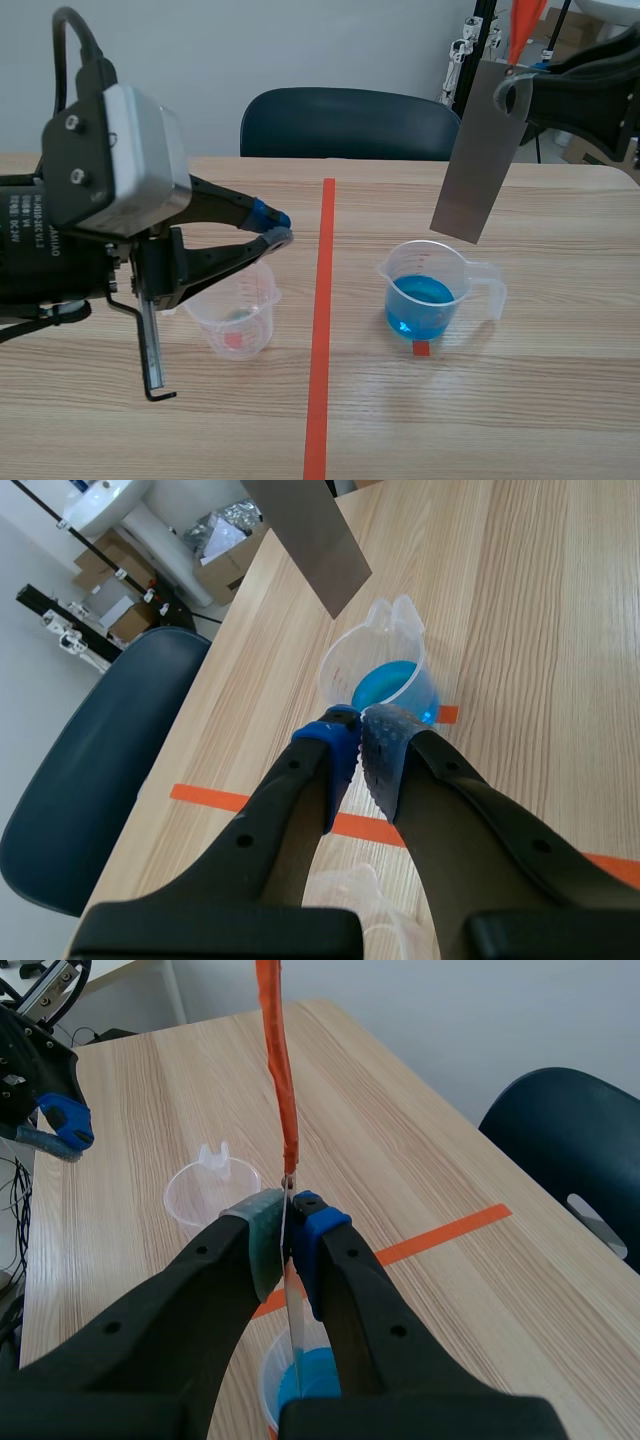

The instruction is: Do the redox reaction experiment. move the plate over the blue solution

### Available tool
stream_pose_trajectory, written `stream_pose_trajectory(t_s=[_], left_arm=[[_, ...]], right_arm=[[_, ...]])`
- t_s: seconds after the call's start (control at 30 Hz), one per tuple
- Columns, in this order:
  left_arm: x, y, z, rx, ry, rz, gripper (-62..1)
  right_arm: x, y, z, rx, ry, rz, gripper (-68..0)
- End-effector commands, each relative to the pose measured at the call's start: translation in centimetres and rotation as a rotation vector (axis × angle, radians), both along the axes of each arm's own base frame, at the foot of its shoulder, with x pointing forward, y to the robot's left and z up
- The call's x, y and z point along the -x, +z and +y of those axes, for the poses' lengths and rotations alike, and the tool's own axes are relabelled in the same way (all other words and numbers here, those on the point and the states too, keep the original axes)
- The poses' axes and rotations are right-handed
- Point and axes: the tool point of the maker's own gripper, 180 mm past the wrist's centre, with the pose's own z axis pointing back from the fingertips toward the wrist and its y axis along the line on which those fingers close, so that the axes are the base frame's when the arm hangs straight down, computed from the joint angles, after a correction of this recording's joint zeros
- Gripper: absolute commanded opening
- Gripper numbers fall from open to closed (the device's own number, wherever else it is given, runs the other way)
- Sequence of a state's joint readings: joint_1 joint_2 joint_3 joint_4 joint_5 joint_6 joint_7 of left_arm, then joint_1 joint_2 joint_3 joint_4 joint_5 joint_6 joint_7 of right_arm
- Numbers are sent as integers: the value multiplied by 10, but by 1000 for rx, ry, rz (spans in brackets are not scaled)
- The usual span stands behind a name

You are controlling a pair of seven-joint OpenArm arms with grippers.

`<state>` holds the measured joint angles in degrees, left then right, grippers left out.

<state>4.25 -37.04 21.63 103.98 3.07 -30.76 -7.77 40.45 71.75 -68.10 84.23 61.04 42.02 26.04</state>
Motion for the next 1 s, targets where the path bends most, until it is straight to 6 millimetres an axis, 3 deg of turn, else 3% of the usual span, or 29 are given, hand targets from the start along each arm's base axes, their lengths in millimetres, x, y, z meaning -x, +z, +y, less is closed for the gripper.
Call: stream_pose_trajectory(t_s=[0.0, 0.4, 0.97], left_arm=[[1, 9, -6, 44, -9, -4, -554], [-7, 5, -27, 31, -16, -9, -554], [-43, -11, -45, -4, 36, -19, -568]], right_arm=[[-6, 21, 0, -35, -1, -47, -669], [-6, 20, 0, -35, -1, -46, -669], [-6, 21, 0, -36, -1, -46, -669]])
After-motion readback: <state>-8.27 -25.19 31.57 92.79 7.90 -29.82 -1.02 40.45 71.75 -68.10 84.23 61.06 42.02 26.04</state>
